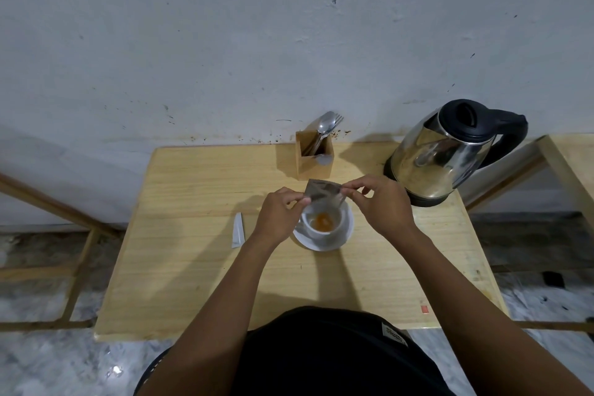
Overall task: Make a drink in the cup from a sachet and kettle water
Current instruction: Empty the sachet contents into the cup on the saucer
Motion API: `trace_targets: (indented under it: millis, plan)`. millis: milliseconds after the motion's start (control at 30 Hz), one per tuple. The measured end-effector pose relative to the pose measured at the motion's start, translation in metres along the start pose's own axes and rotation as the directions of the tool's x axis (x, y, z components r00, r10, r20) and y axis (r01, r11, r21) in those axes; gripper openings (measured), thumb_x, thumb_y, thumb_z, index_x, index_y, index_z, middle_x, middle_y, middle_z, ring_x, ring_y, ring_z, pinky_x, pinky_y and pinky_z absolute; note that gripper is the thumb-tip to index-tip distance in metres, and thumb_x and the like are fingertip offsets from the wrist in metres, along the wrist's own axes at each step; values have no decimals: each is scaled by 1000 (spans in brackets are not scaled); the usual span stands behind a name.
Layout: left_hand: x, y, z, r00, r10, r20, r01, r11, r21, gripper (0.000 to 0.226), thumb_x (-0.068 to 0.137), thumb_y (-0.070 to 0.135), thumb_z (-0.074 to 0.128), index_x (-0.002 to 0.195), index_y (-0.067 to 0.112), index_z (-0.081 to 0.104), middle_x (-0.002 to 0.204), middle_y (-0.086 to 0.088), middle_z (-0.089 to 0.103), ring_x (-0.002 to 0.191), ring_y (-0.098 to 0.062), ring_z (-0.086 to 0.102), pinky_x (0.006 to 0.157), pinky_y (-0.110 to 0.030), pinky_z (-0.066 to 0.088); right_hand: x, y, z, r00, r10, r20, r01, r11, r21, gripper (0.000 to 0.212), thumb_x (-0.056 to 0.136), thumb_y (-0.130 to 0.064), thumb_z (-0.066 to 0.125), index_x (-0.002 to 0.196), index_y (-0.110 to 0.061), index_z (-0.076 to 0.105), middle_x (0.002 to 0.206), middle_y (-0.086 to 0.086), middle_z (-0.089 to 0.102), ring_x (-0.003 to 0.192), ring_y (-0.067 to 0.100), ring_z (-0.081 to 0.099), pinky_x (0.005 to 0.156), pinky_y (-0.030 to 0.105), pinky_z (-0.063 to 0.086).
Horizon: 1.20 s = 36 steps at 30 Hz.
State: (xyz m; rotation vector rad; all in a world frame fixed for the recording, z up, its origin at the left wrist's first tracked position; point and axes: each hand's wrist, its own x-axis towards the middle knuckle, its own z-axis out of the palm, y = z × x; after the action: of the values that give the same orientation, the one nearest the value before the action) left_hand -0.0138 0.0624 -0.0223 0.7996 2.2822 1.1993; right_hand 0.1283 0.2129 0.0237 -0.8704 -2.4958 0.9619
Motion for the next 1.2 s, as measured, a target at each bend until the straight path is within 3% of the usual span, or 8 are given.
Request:
trace_targets:
  millis: [267,567,800,1033,1100,1200]
  plan:
    - [-2,5,1,1000,12,1,-12,999,36,21,90,21,61,102,9,73,91,2,60,83,-12,56,65,-9,35,11,-2,-2,997,44,56,-40,997,-71,4,85,-36,73,84,-33,74,80,-22,60,77,4,54,66,26,39]
    - [-3,7,3,1000,18,-22,-17,999,39,20,90,21,61,100,8,74,90,2,60,82,-12,56,65,-10,36,11,-4,-4,998,-1,66,10,991,-131,7,85,-40,71,86,-34,74,82,-24,59,71,1,49,63,21,34]
    - [-5,11,4,999,28,-22,-27,999,20,19,90,18,61,99,9,74,88,1,59,80,-13,57,66,-11,38,6,-2,0,1000,24,-12,-25,998,-52,5,84,-34,74,88,-32,77,86,-22,66,68,-7,50,65,21,37]
    - [-8,11,5,1000,14,-11,-14,1000,13,19,90,21,61,101,13,74,89,2,61,83,-15,59,72,-24,43,5,5,0,994,57,88,-59,998,16,8,86,-35,71,91,-31,76,89,-21,67,73,-1,54,69,30,48]
    - [-8,12,5,1000,14,-3,-14,1000,14,20,90,23,61,101,13,74,88,2,61,83,-16,60,71,-24,43,6,7,-2,997,47,62,-48,999,4,8,86,-35,72,91,-31,76,88,-21,66,72,-4,53,64,24,45]
    - [-8,14,6,1000,22,-12,-22,1000,5,19,90,20,61,101,12,74,90,-1,62,83,-16,60,73,-25,45,5,5,-1,996,52,77,-53,998,20,6,85,-34,73,89,-32,77,90,-20,68,74,-4,52,65,25,44]
